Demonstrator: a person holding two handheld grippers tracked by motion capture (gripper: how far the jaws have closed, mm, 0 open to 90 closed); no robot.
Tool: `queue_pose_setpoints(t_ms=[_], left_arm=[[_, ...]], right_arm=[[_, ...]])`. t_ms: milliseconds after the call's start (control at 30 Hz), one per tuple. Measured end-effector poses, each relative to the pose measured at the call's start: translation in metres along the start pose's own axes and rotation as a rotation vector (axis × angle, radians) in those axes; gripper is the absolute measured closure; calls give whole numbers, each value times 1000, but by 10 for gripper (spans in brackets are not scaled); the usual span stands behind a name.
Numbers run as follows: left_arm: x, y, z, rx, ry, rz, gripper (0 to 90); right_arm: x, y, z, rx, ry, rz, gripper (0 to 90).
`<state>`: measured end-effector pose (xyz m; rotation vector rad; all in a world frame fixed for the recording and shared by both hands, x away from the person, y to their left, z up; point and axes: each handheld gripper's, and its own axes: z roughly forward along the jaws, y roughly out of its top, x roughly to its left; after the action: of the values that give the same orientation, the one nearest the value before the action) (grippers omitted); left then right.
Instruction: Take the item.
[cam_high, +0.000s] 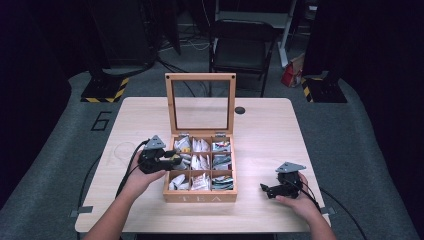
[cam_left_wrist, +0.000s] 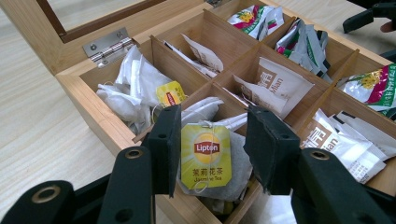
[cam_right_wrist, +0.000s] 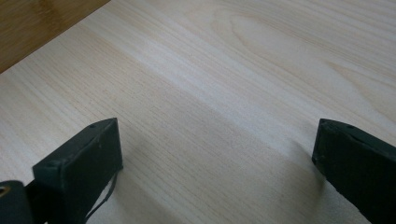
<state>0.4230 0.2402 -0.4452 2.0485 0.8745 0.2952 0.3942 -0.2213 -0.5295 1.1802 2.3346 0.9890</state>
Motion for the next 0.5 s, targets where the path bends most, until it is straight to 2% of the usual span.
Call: queue_pose_setpoints(t_ms=[100,133,200,500], left_arm=[[2,0,-1,3,1,10,587],[1,-1,-1,5,-4,-4,587],[3,-1,-2,3,-2,-4,589],[2,-7,-4,-5,-1,-4,700]], right_arm=[[0,0,0,1,0,-1,9],[0,0,0,1,0,-1,9],[0,0,0,1,0,-1,9],[0,0,0,1,0,0,9]])
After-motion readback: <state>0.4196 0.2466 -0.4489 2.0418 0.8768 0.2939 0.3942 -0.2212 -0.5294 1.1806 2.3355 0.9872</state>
